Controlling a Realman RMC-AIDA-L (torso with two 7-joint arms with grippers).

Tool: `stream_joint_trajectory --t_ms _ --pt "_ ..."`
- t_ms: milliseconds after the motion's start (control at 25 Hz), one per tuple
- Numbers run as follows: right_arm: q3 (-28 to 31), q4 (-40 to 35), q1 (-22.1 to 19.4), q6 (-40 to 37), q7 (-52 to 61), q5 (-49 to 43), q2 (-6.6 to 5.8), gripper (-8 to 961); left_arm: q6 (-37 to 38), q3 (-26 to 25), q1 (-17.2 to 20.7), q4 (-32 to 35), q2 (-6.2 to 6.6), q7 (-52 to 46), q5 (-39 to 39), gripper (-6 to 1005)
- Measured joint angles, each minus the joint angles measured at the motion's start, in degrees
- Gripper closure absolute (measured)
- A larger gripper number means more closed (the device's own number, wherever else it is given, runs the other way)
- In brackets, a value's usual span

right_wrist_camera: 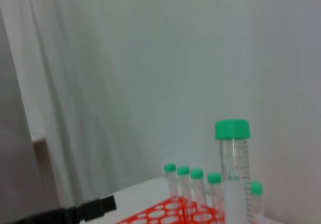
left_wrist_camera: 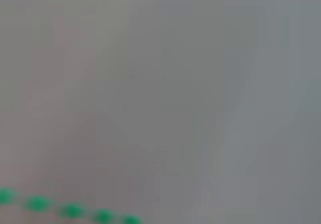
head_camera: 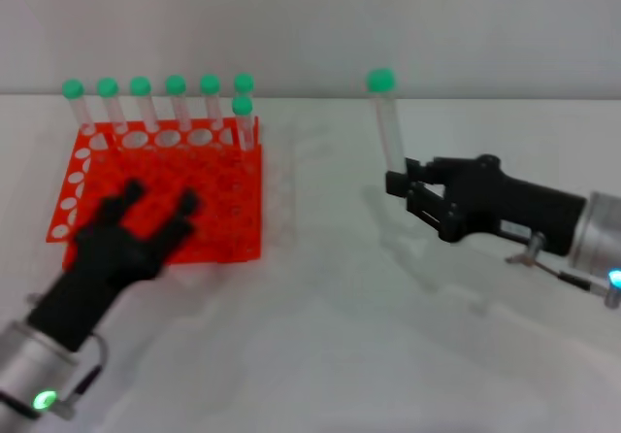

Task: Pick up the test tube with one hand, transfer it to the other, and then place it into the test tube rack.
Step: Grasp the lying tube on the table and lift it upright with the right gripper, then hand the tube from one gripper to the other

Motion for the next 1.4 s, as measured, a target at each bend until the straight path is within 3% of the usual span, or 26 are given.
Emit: stream_joint_trajectory --t_ms 120,160,200,400,600,880,1400 --pt "0.2 12.5 1.0 5.8 -15.0 10.8 0.28 764 -0.2 0.0 -1.6 -2.0 -0.13 3.0 6.6 122" --pt "0.2 12.5 1.0 5.8 -15.0 10.8 0.28 764 -0.2 0.0 -1.9 -2.8 -0.17 3.6 7.9 122" --pt "-0.1 19.7 1.5 10.0 -25.3 17.2 0.55 764 -0.1 0.0 -2.1 -4.1 -0.21 4.5 9.6 122" --pt "-1.4 28.3 1.7 13.9 -34.7 24.3 0.8 765 2.7 0.0 -3.4 -10.0 -0.48 5.7 14.8 122" --pt "-2.4 30.8 1.6 14.5 -36.6 25.0 0.79 764 10.0 0.4 -5.0 -15.8 -0.68 5.2 19.5 123" --pt "-4.1 30.9 1.1 16.2 -36.9 25.2 0.78 765 16.0 3.3 -7.0 -19.8 -1.05 5.0 19.7 123" --pt "-4.5 34.6 0.8 20.4 -38.0 25.0 0.61 764 20.1 4.2 -7.9 -22.8 -1.36 4.8 18.9 124"
